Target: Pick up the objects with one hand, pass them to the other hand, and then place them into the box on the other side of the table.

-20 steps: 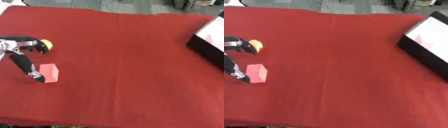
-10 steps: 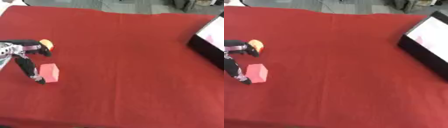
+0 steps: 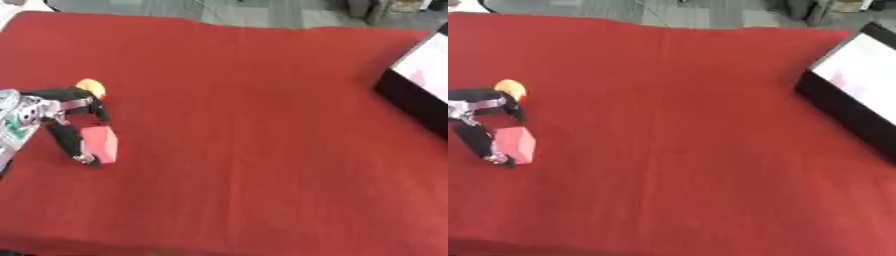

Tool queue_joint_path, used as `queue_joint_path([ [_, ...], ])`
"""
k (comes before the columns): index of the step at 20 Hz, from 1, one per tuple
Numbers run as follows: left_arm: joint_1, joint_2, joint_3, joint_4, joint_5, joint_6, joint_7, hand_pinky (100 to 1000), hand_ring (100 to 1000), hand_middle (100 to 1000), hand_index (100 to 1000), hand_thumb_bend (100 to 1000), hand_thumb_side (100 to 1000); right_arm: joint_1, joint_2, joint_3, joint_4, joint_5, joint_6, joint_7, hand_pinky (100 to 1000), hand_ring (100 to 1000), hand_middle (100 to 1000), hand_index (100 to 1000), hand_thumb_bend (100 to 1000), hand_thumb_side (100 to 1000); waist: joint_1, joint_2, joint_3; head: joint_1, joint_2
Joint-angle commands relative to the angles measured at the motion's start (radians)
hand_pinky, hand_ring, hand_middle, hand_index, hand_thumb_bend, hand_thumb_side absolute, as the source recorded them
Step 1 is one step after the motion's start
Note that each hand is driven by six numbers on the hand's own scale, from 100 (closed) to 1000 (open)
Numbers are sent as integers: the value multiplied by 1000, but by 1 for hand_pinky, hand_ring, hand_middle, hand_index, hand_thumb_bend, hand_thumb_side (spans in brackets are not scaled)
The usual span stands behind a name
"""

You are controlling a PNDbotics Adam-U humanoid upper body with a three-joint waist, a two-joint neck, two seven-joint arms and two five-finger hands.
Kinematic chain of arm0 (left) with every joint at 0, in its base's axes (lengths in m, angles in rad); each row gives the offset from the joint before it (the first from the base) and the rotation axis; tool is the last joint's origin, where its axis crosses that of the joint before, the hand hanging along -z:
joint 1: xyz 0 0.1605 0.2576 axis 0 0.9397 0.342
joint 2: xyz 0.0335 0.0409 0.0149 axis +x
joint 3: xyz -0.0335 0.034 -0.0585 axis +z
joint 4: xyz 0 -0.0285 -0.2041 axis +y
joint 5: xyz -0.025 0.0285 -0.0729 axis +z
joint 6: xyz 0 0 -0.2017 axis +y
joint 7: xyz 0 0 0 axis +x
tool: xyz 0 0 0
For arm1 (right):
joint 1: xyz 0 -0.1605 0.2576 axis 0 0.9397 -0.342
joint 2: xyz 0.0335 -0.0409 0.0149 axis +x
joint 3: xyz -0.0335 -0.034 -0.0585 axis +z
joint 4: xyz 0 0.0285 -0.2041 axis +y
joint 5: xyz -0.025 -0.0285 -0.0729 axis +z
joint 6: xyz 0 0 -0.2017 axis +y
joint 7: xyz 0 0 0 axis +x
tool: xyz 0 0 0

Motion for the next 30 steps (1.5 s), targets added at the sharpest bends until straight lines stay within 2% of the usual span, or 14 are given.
queue_joint_path([
  [1,-18,13,0,-1,-15,-6,-3,838,813,682,604,543,100,-9,-33,-10,-15,0,54,-48,703,602,844,705,100,399,2,-19,-2,5,1],
  [5,-24,27,-5,-48,-6,2,-32,818,784,652,551,419,100,-7,-35,-9,-15,0,59,-48,703,602,843,704,100,394,3,-21,0,4,2],
  [7,-27,41,-3,-103,19,21,-55,814,779,649,546,395,100,-8,-38,-7,-15,1,60,-48,703,602,843,704,100,392,3,-22,2,4,2],
  [13,-44,90,27,-305,124,117,-116,807,761,631,532,339,100,-9,-43,-2,-15,4,66,-48,703,602,844,703,100,387,4,-25,7,-2,-2],
  [17,-56,100,61,-424,210,190,-117,802,747,617,521,285,100,-18,-48,10,-15,4,69,-48,704,603,844,704,100,379,4,-27,10,-14,-7],
  [20,-62,94,83,-498,273,235,-80,781,715,595,509,232,100,-31,-55,36,-15,11,74,-48,708,608,844,709,100,355,2,-29,13,-26,-10],
  [22,-63,79,91,-544,308,254,-24,776,703,588,504,205,100,-46,-62,69,-15,24,74,-48,711,612,845,713,100,339,0,-30,17,-36,-14],
  [26,-52,42,89,-585,392,262,84,752,672,571,486,153,100,-84,-67,130,-15,50,69,-47,716,617,847,719,100,327,-4,-32,22,-63,-25],
  [30,-39,-21,83,-595,427,243,170,734,646,558,476,111,100,-128,-66,171,-15,64,75,-4,720,621,849,723,100,323,-13,-35,24,-92,-28],
])
